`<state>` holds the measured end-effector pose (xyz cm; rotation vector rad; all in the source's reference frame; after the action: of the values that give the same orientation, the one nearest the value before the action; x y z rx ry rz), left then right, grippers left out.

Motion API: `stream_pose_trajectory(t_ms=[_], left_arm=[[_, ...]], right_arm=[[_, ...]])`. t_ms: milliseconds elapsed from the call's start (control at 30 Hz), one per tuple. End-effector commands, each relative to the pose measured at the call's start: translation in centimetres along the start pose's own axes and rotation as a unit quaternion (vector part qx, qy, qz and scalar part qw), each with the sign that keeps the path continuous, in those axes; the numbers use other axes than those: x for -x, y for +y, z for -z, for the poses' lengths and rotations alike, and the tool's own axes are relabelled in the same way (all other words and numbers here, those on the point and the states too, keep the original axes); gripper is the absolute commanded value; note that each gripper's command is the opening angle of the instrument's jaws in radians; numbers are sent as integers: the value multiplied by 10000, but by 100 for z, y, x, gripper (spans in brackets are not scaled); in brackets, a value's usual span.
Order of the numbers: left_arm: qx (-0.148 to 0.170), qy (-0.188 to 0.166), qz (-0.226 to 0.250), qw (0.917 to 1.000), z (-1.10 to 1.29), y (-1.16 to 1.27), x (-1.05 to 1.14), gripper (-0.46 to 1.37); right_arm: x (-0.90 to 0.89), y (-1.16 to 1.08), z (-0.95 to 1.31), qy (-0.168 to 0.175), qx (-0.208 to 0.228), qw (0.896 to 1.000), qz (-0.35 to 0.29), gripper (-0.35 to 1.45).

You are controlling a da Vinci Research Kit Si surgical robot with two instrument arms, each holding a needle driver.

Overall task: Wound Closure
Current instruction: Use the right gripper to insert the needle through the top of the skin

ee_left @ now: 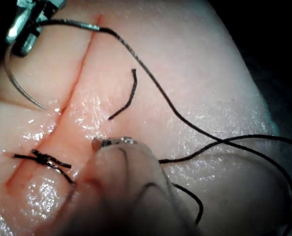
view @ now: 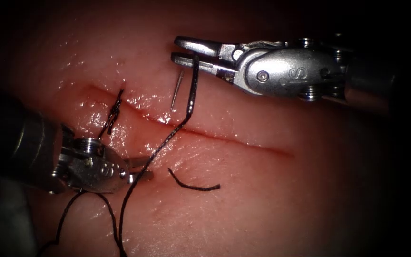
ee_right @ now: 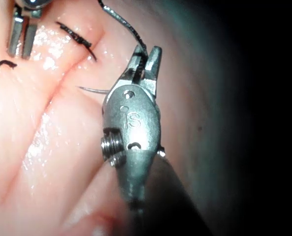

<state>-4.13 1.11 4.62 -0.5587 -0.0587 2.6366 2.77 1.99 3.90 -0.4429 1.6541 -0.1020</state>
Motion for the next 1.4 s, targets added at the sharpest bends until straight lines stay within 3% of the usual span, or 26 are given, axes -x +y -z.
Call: stream_pose_trajectory(t_ms=[33,200,400,500,600,767,1033,1133,1267,1400], left_arm=[[11,-1,25,10000,-2,1,3,-14],[-21,21,104,9999,-11,5,20,-35],[-32,41,104,9999,-16,6,27,-35],[-18,46,104,9999,-14,6,25,-34],[33,56,104,9999,-4,3,18,-14],[-133,497,-53,9987,18,-5,3,-30],[-377,1042,-337,9933,41,-26,-16,-19],[-450,1134,-344,9919,41,-33,-18,-23],[-428,1174,-347,9916,35,-42,-18,-14],[-448,1169,-371,9914,23,-48,-12,-26]], right_arm=[[1,1,-2,3,33,10000,82,-35],[6,1,-4,27,22,9996,287,-35],[6,1,-7,16,10,9991,434,-35],[6,1,-7,20,8,9991,430,-35],[4,3,-6,35,32,9991,423,-35],[4,4,-5,46,58,9991,422,-35],[7,4,-7,44,60,9988,485,-35],[10,3,-7,43,59,9986,522,-35],[13,5,-7,41,57,9979,638,-35],[16,4,-9,75,42,9961,879,-35]])
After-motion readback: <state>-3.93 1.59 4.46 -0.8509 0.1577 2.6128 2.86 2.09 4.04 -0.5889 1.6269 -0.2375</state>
